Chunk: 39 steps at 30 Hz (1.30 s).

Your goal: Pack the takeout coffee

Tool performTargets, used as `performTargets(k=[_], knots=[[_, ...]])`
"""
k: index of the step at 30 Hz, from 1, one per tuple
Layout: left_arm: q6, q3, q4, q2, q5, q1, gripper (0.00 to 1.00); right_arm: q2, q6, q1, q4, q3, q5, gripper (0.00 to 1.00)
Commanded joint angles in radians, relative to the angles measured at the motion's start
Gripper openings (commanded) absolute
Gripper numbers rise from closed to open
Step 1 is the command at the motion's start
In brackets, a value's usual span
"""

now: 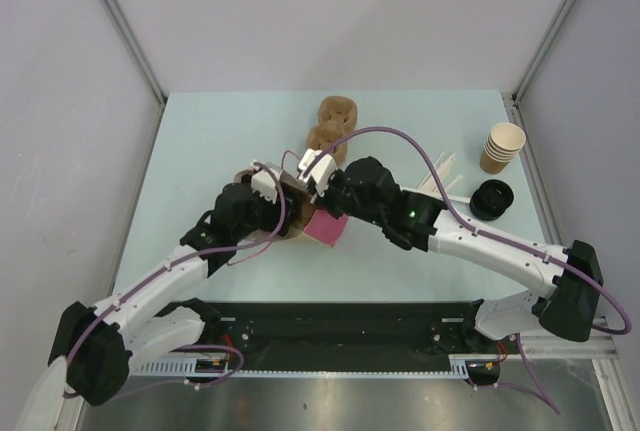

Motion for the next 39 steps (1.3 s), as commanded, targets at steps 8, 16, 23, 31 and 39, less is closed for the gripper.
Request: performTargets(k=[8,16,23,31,39], knots=[[-0.012,0.25,-0.264,0.216,-0.003,0.018,0.0,-0.02,0.097,-0.115,0.05,0.015,-0.183,0.0],[-0.006,0.466,-0.478,0.42,-0.013,0.028,0.0,0.015,0.174,-0.209,0.009,0.038,-0.277,0.0],[0.011,0.544,-0.515,0.564,-0.019,0.035,0.0,0.055,0.201,-0.278,-0.014,0.05,-0.326,0.0],[0.048,0.577,-0.528,0.692,0.002,0.067,0.0,0.101,0.209,-0.342,-0.051,0.078,-0.354,0.0],[0.062,0.578,-0.544,0.756,0.002,0.092,0.0,0.129,0.205,-0.373,-0.062,0.081,-0.372,0.0]])
